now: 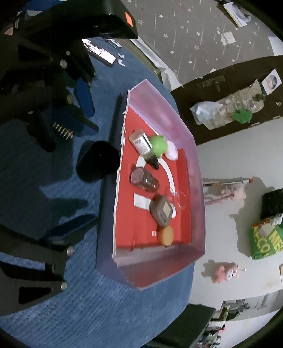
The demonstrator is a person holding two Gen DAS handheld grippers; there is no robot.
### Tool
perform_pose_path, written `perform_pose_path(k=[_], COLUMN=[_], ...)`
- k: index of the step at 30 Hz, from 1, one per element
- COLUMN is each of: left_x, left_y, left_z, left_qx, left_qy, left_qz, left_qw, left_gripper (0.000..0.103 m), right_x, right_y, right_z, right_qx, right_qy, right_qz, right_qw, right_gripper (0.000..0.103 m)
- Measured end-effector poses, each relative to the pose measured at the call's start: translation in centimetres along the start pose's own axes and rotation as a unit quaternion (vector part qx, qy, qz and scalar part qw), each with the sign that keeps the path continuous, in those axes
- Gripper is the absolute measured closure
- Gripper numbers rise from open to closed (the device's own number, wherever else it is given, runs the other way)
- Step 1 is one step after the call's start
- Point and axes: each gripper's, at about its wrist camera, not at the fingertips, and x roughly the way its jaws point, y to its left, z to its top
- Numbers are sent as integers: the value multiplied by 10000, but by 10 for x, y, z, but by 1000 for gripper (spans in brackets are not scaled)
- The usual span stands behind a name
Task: Organize rigid objects
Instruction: 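Move left tool to the silver studded cylinder while right tool approaches the black cup, then grasp the studded cylinder with left tool while right tool grasps the black cup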
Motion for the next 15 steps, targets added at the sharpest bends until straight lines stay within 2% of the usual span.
perform_pose_path(k=[8, 11, 12, 13, 15], left_x=[-1, -1, 0, 0, 1], left_y=[-1, -7, -7, -7, -5], left_z=[-4, -6, -5, -5, -5], left_qx=[-20, 75, 86, 72, -6], left_qy=[-84, -108, -114, -113, -95], left_qz=[-118, -140, -134, -149, -231], left_qw=[9999, 9998, 9998, 9998, 9997], left_gripper=[57, 58, 63, 73, 74], right_x=[18, 21, 21, 20, 19], right_y=[7, 11, 11, 10, 9], right_z=[4, 4, 4, 4, 3], right_qx=[-63, -109, -118, -117, -107], right_qy=[140, 182, 171, 164, 146], right_qz=[115, 113, 105, 104, 104], right_qw=[9998, 9997, 9997, 9997, 9998], right_gripper=[54, 57, 57, 58, 60])
